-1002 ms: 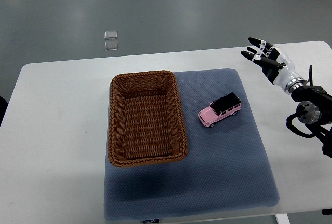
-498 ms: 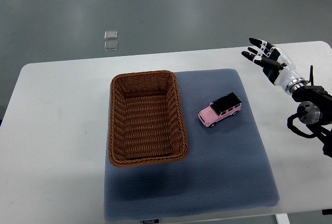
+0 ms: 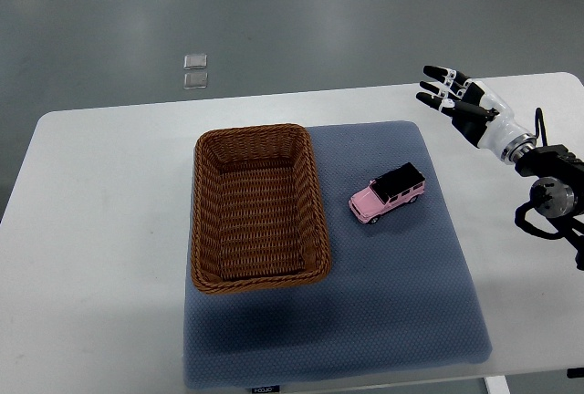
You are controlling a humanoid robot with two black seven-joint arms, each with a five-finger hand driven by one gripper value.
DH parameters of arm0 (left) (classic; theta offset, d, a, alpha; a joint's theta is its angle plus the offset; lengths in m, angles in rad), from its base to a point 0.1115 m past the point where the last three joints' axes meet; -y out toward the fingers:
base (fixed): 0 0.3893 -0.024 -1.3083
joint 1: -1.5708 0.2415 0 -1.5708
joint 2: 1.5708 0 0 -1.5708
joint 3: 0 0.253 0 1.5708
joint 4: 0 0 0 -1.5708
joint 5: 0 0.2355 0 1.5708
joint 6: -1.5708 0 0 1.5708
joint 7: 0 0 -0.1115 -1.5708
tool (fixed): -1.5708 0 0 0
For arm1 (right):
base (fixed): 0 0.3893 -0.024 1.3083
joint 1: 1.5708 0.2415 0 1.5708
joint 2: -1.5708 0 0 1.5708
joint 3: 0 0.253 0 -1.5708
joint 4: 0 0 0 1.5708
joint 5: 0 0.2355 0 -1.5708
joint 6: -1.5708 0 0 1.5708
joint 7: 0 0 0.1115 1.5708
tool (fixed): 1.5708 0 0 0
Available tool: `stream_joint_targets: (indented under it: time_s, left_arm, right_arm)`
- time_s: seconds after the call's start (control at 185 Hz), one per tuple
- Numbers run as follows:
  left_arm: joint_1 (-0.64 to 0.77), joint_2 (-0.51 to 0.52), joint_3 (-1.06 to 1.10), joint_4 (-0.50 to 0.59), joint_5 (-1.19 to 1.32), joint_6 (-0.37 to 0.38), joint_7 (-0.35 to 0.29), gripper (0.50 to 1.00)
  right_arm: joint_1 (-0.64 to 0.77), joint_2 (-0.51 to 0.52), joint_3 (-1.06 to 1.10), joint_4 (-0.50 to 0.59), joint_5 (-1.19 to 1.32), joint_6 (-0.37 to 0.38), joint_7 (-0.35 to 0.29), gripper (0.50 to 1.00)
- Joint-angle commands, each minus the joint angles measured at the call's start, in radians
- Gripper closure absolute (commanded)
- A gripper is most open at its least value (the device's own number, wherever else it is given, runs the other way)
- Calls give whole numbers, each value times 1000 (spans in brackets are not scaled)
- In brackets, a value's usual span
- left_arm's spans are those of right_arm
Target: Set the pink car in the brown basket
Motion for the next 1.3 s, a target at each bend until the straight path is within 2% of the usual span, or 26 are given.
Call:
stream_joint_targets:
  time_s: [0.0, 0.271, 0.736, 0.899, 1.137, 1.294]
  left_arm:
    - [0, 0, 0, 1, 0, 0, 0, 500]
    - [0, 0, 2, -1, 0, 0, 0, 500]
    - [0, 0, 0, 1, 0, 0, 0, 500]
    - [0, 0, 0, 1, 0, 0, 0, 500]
    - [0, 0, -2, 3, 0, 0, 0, 500]
    - [0, 0, -3, 3, 0, 1, 0, 500]
  right_arm:
    - [17, -8, 2, 0, -58, 36, 16, 587]
    - [39, -28, 2, 8, -219, 104, 68, 589]
    - [89, -62, -9, 25, -626, 108, 226, 589]
    - [89, -85, -10, 78, -812, 78, 226, 593]
    - [83, -115, -44, 152, -1091, -31, 226, 593]
    - [89, -128, -147, 155, -1146, -120, 226, 595]
